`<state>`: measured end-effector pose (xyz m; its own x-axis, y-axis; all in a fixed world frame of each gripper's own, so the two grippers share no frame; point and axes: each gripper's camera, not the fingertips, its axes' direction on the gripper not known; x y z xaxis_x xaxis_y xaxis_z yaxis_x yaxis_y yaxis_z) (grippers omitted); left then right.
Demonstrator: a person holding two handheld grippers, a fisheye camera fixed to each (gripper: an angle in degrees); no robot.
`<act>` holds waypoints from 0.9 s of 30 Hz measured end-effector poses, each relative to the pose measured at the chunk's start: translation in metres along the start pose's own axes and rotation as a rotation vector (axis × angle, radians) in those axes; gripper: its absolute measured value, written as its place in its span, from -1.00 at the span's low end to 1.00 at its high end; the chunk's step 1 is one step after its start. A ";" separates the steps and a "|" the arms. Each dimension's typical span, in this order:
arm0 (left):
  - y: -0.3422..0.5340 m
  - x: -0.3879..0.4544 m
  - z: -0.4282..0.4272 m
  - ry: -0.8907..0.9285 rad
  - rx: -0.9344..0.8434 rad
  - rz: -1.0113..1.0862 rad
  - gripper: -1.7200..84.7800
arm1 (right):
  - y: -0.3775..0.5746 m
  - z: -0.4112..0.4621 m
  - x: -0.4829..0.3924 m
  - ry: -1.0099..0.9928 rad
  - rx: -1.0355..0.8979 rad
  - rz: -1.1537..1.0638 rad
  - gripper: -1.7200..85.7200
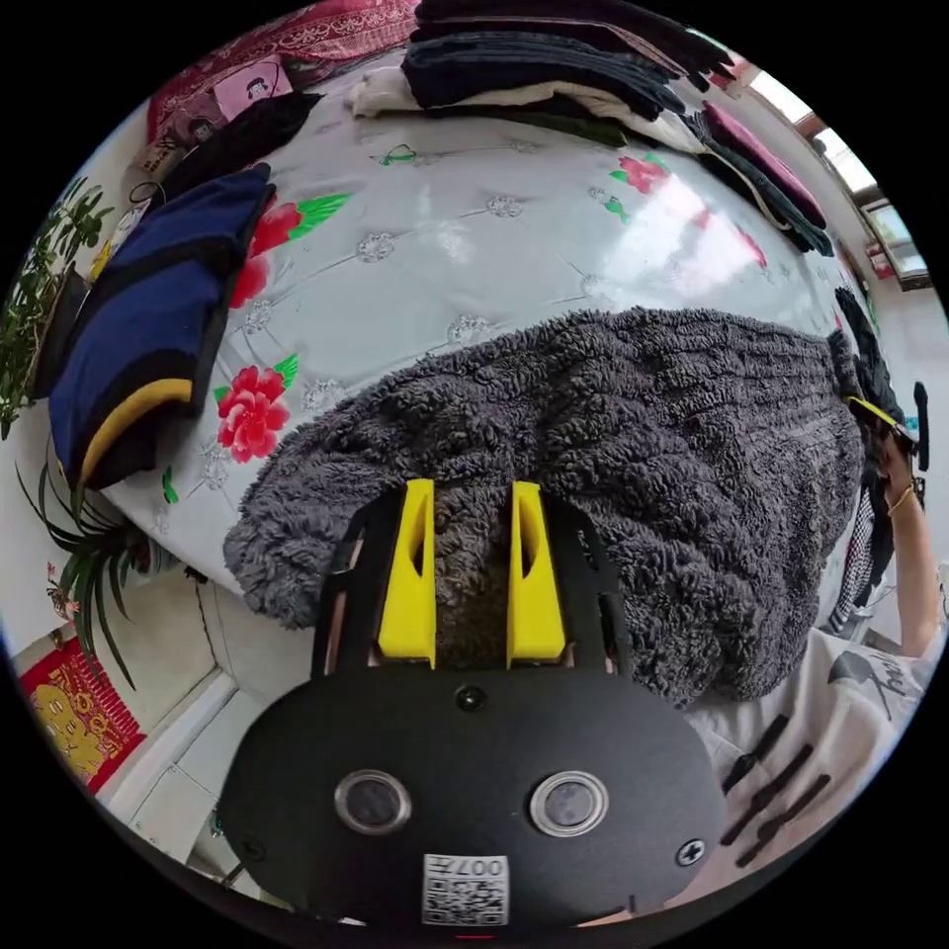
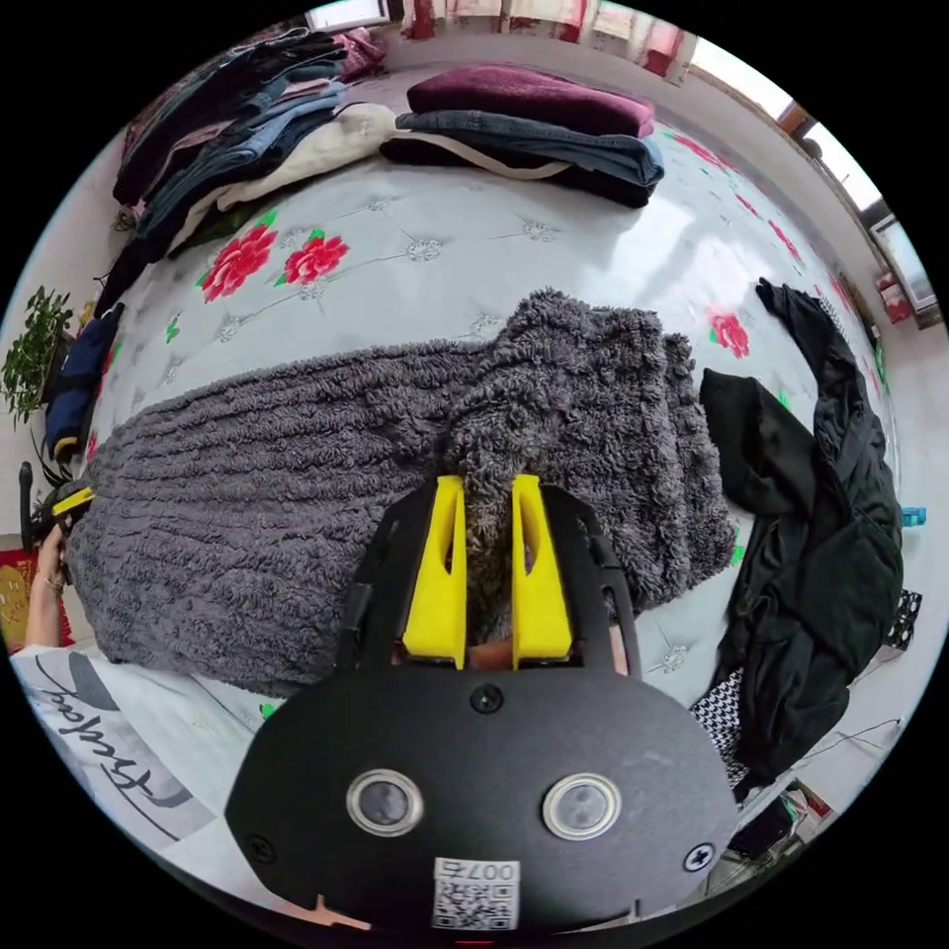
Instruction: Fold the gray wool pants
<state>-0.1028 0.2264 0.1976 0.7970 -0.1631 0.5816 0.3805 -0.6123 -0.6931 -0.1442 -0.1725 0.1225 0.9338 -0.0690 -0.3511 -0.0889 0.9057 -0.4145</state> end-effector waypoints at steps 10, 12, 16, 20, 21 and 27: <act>0.092 -0.029 -0.166 0.336 0.572 -0.046 -0.89 | 0.166 -0.198 0.016 0.045 0.752 0.212 -0.93; 0.093 -0.024 -0.167 0.295 0.566 -0.036 -0.89 | 0.153 -0.192 0.016 -0.012 0.695 0.156 -0.89; 0.108 -0.018 -0.177 0.319 0.597 -0.049 -0.89 | 0.090 -0.121 -0.010 -0.131 0.421 0.083 -0.73; 0.131 -0.022 -0.206 0.314 0.645 -0.032 -0.89 | 0.040 -0.013 -0.051 -0.103 0.095 0.042 -0.74; 0.140 -0.026 -0.218 0.316 0.670 -0.037 -0.89 | 0.037 -0.002 -0.056 -0.062 0.060 0.048 -0.75; 0.181 -0.036 -0.276 0.278 0.785 0.004 -0.90 | 0.094 -0.098 -0.061 -0.035 0.449 0.141 -0.84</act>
<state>-0.1922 -0.0927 0.1685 0.6936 -0.4120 0.5909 0.6761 0.0893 -0.7314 -0.2437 -0.1240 0.0228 0.9352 0.0744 -0.3461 -0.0638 0.9971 0.0420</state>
